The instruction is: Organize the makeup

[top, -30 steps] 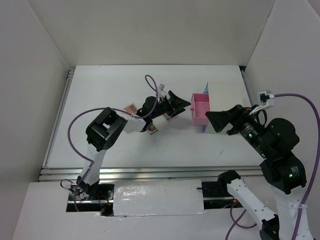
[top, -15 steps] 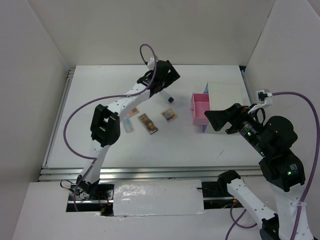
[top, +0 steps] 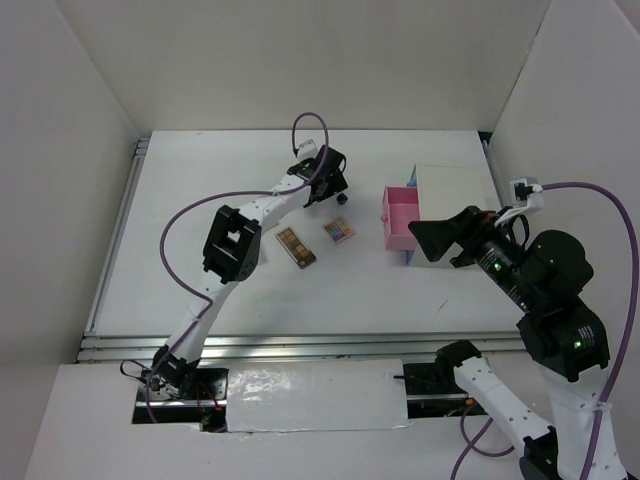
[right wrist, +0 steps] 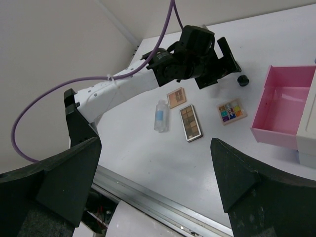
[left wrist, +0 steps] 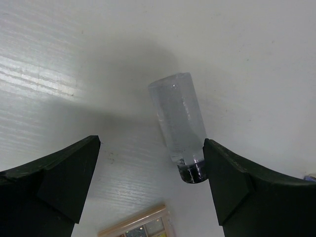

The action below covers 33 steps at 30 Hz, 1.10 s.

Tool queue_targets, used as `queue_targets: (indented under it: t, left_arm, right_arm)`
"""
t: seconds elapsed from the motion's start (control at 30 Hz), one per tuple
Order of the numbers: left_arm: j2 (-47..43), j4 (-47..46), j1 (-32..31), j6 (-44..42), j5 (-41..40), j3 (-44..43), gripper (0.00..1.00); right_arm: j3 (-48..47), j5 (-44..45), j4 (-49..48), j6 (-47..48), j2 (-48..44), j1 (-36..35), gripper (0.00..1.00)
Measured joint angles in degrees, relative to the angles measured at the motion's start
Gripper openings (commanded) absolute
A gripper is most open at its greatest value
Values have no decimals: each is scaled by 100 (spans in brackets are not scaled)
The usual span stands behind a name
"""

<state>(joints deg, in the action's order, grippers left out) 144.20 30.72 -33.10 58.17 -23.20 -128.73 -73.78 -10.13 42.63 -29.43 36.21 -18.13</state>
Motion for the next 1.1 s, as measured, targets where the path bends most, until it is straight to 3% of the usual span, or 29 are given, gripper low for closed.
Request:
queue_targets:
  t: [0.3,0.4,0.47,0.63,0.77,0.8,0.93,1.1]
  left_arm:
    - [85,-323,-22,-168,35,35,99]
    - [439,-197,-37,-275,28,-533,96]
    - [599,-188,-52,-306,-4,-767,88]
    - [608,-57,-59,-402,-44,-776,53]
    - [610,76,-63,-511,-107,-776,44]
    - [610,81,-63,-566,-122,-776,28]
    - [404,-236,-61,-719,-142,-332,2]
    - [-306,-765,0,-1176,22,898,0]
  right_arm:
    - [205,2,-20,42,-13,0,100]
    - [223,0,-22,55,-13,0,100]
    - [238,2,-37,55,-39,0,100]
    - [334,33,-66,57,-144,0,100]
    - [334,33,-72,57,-149,0,100]
    - [334,33,-72,57,-149,0,100]
    - [334,33,-98,55,-175,0,100]
    - [334,26,-105,55,-199,0,99]
